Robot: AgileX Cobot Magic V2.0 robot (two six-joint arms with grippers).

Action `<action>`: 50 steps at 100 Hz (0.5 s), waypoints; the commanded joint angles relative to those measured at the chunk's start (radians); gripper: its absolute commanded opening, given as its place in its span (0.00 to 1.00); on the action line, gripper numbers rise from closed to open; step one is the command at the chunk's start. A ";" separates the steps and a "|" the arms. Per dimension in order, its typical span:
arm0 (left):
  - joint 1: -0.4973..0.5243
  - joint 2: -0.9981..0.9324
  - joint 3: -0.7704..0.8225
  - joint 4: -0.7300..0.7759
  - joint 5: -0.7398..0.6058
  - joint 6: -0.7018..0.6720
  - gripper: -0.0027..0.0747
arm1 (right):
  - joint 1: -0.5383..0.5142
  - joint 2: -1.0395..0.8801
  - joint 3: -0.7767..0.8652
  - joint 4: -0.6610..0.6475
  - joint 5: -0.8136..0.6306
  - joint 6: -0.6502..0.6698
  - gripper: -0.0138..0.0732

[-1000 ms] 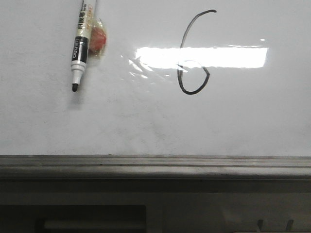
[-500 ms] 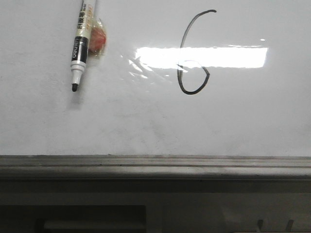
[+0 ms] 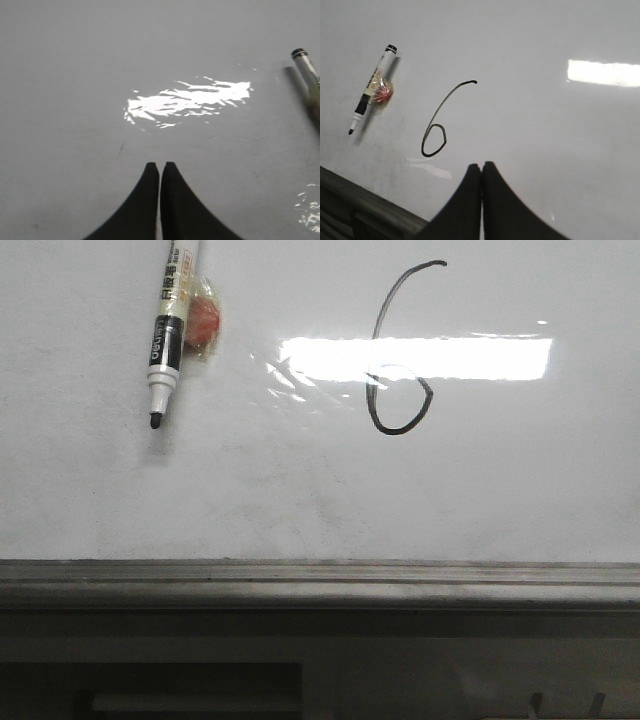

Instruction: Write number 6 on whiteboard

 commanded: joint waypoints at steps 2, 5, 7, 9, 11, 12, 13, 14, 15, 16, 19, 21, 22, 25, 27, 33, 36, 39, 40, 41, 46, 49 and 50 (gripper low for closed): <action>0.040 -0.024 0.028 0.015 -0.032 -0.060 0.01 | -0.002 0.000 -0.023 0.026 -0.061 -0.006 0.11; 0.042 -0.038 0.044 0.015 -0.038 -0.059 0.01 | -0.002 0.000 -0.023 0.026 -0.061 -0.006 0.11; 0.042 -0.037 0.053 0.015 -0.045 -0.059 0.01 | -0.002 0.000 -0.023 0.026 -0.061 -0.006 0.11; 0.042 -0.037 0.053 0.018 -0.012 -0.059 0.01 | -0.002 0.000 -0.023 0.026 -0.061 -0.006 0.11; 0.042 -0.035 0.047 0.026 0.011 -0.059 0.01 | -0.002 0.000 -0.023 0.026 -0.059 -0.006 0.11; 0.040 -0.035 0.048 0.028 0.013 -0.059 0.01 | -0.002 0.000 -0.023 0.026 -0.059 -0.006 0.11; 0.040 -0.035 0.050 0.028 0.013 -0.059 0.01 | -0.002 0.000 -0.023 0.026 -0.059 -0.006 0.11; 0.040 -0.035 0.050 0.030 0.011 -0.059 0.01 | -0.002 0.000 -0.023 0.026 -0.059 -0.006 0.11; 0.040 -0.035 0.050 0.030 0.011 -0.059 0.01 | -0.002 0.000 -0.023 0.026 -0.059 -0.006 0.11; 0.040 -0.035 0.050 0.030 0.018 -0.059 0.01 | -0.002 0.000 -0.023 0.026 -0.059 -0.006 0.11; 0.040 -0.035 0.050 0.030 0.026 -0.059 0.01 | -0.002 0.000 -0.023 0.026 -0.059 -0.006 0.11; 0.040 -0.035 0.050 0.030 0.026 -0.059 0.01 | -0.002 0.000 -0.023 0.026 -0.059 -0.006 0.11; 0.040 -0.035 0.050 0.030 0.026 -0.059 0.01 | -0.002 0.000 -0.023 0.026 -0.059 -0.006 0.11; 0.040 -0.035 0.050 0.027 0.026 -0.059 0.01 | -0.002 0.000 -0.023 0.026 -0.059 -0.006 0.11; 0.040 -0.035 0.050 0.020 0.026 -0.058 0.01 | -0.002 0.000 -0.023 0.026 -0.059 -0.006 0.11; 0.042 -0.035 0.050 0.004 0.026 -0.053 0.01 | -0.002 0.000 -0.023 0.026 -0.059 -0.006 0.11; 0.045 -0.035 0.050 0.004 0.034 -0.053 0.01 | -0.002 0.000 -0.023 0.026 -0.059 -0.006 0.11; 0.054 -0.035 0.050 0.002 0.034 -0.053 0.01 | -0.002 0.000 -0.023 0.026 -0.059 -0.006 0.11; 0.058 -0.035 0.050 0.002 0.034 -0.053 0.01 | -0.002 0.000 -0.023 0.026 -0.059 -0.006 0.11; 0.061 -0.035 0.050 0.002 0.034 -0.053 0.01 | -0.002 0.000 -0.023 0.026 -0.059 -0.006 0.11; 0.083 -0.035 0.050 0.002 0.034 -0.053 0.01 | -0.002 0.000 -0.023 0.026 -0.059 -0.006 0.11; 0.099 -0.035 0.050 0.002 0.043 -0.053 0.01 | -0.002 0.000 -0.023 0.026 -0.059 -0.006 0.11; 0.102 -0.035 0.050 0.002 0.043 -0.053 0.01 | -0.002 0.000 -0.023 0.026 -0.059 -0.006 0.11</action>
